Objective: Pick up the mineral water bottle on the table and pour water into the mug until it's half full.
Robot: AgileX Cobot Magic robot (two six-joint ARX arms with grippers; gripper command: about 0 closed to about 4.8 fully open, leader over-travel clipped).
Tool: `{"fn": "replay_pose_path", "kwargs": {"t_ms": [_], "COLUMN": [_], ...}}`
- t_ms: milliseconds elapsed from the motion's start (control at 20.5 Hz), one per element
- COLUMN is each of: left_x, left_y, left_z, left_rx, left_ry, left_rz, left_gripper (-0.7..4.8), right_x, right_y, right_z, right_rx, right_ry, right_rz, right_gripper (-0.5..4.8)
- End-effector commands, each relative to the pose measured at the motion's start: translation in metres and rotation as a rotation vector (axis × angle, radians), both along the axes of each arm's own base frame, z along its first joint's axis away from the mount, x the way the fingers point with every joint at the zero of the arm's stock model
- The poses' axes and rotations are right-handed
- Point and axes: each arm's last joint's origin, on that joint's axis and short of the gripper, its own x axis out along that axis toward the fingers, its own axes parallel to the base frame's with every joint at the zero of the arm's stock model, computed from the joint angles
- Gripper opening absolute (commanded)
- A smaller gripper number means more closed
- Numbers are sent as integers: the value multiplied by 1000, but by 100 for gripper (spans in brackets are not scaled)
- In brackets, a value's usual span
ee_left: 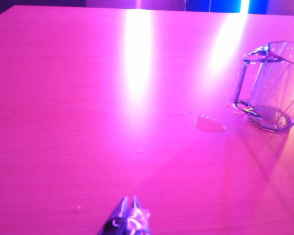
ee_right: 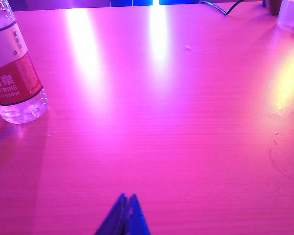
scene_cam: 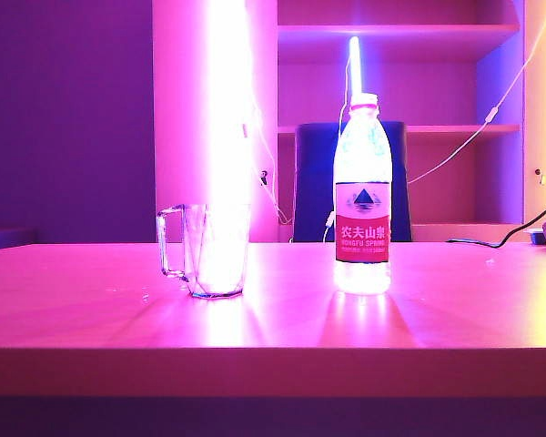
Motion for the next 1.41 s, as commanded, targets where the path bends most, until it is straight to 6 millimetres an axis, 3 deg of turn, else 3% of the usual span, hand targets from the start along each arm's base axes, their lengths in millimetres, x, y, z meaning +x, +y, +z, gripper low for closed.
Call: {"fn": "replay_pose_path", "kwargs": {"t_ms": [49, 293, 439, 537, 585, 634, 780, 878, 1024, 1122, 1171, 1219, 1317, 1414], "left_x": [0, 0, 0, -3, -8, -11, -31, -41, -44, -28, -10, 0, 25, 38], "left_y": [0, 0, 0, -1, -2, -2, -4, -6, -10, -13, -15, -16, -18, -20], "left_z": [0, 0, 6, 29, 50, 59, 105, 124, 146, 154, 157, 158, 157, 153], "left_rx": [-4, -4, -32, -128, -183, -199, -328, -309, -259, -205, -160, -137, -44, -17], "left_ry": [3, 1, -29, -119, -181, -203, -283, -320, -280, -161, -53, -5, 118, 167], "left_rz": [-6, -7, -6, -38, -74, -91, -233, -322, -479, -538, -554, -554, -573, -590], "left_gripper": [-5, -5, -5, -5, -5, -5, -5, -5, -5, -5, -5, -5, -5, -5], "right_x": [0, 0, -1, -7, -15, -21, -49, -61, -71, -65, -51, -44, -10, 11], "right_y": [0, 0, 0, 0, 0, 0, 1, 2, 4, 7, 9, 10, 13, 14], "right_z": [-1, 0, 10, 41, 68, 83, 133, 153, 186, 211, 227, 231, 241, 242], "right_rx": [3, 5, 8, 90, 204, 231, 184, 115, 13, -3, 1, 3, 5, 8], "right_ry": [-8, -11, -45, -138, -220, -258, -351, -354, -352, -342, -320, -312, -305, -296], "right_rz": [1, 0, 1, -8, -10, -2, 92, 148, 251, 335, 393, 414, 452, 453], "right_gripper": [-6, -6, -6, -6, -6, -6, -6, -4, 56, 91, 138, 148, 149, 149]}}
